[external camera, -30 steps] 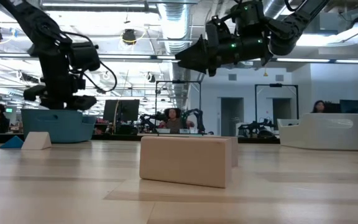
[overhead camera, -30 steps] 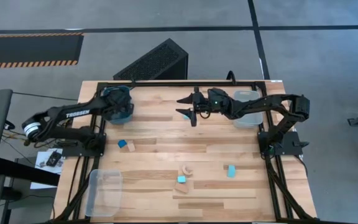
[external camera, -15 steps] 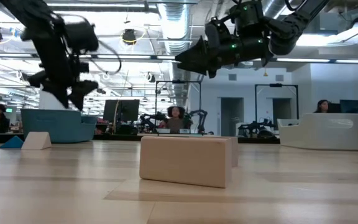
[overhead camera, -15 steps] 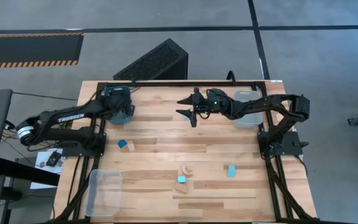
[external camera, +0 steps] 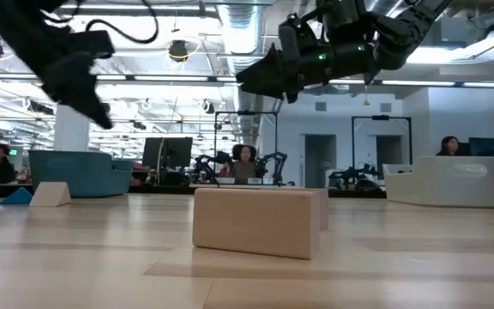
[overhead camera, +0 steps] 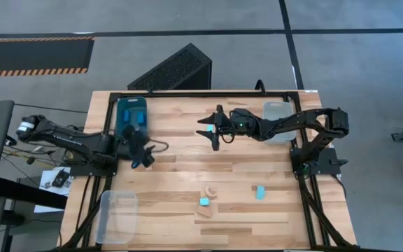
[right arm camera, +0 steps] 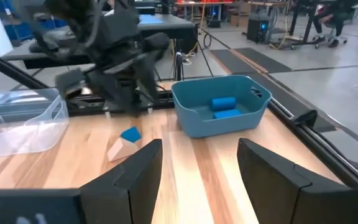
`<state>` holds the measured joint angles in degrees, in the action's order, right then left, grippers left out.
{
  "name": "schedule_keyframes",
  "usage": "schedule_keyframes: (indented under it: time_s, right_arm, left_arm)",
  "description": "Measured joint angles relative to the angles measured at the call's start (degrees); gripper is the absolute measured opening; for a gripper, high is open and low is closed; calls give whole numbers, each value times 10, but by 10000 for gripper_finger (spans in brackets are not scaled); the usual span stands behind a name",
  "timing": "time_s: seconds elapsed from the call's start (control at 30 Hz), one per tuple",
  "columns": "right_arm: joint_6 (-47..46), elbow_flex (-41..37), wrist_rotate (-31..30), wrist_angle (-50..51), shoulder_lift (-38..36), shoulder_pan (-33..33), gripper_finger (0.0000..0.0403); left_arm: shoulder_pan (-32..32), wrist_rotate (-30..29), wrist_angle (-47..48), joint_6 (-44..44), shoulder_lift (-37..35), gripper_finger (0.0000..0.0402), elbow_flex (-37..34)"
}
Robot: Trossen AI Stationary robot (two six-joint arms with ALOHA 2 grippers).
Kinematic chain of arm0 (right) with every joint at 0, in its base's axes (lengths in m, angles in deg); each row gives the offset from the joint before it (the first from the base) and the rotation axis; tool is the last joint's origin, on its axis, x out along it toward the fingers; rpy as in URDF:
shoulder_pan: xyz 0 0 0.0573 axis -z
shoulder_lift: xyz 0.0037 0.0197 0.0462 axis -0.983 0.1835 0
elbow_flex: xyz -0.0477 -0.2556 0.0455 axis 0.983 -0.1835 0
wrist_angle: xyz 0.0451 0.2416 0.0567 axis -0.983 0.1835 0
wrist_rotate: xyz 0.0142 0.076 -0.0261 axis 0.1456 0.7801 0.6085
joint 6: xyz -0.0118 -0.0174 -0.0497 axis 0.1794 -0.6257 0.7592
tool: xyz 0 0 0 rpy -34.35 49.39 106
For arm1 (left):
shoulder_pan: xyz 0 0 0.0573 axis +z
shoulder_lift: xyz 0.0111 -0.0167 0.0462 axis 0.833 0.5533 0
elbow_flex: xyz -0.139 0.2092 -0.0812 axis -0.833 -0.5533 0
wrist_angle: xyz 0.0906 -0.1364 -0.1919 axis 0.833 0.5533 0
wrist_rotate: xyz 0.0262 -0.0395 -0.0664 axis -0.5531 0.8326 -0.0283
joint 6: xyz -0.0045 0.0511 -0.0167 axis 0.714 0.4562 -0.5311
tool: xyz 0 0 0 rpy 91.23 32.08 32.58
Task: Sort & place blocks by color
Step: Put the blue block into the blue bin
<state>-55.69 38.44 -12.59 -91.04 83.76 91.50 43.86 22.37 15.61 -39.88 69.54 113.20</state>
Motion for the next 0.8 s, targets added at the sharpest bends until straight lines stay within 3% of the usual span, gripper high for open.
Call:
schedule_keyframes:
  time_s: [0.2,0.4,0.53,0.8]
  right_arm:
    - [14,0,1,-2,0,12,233]
    - [21,6,31,0,0,31,233]
    - [22,6,60,2,0,31,233]
    - [32,8,63,-1,0,31,233]
  left_arm:
    - [-62,77,101,-164,2,192,9]
    - [-81,175,169,-288,47,192,9]
    - [-77,201,164,-292,95,192,5]
    - [-41,226,162,-252,161,210,5]
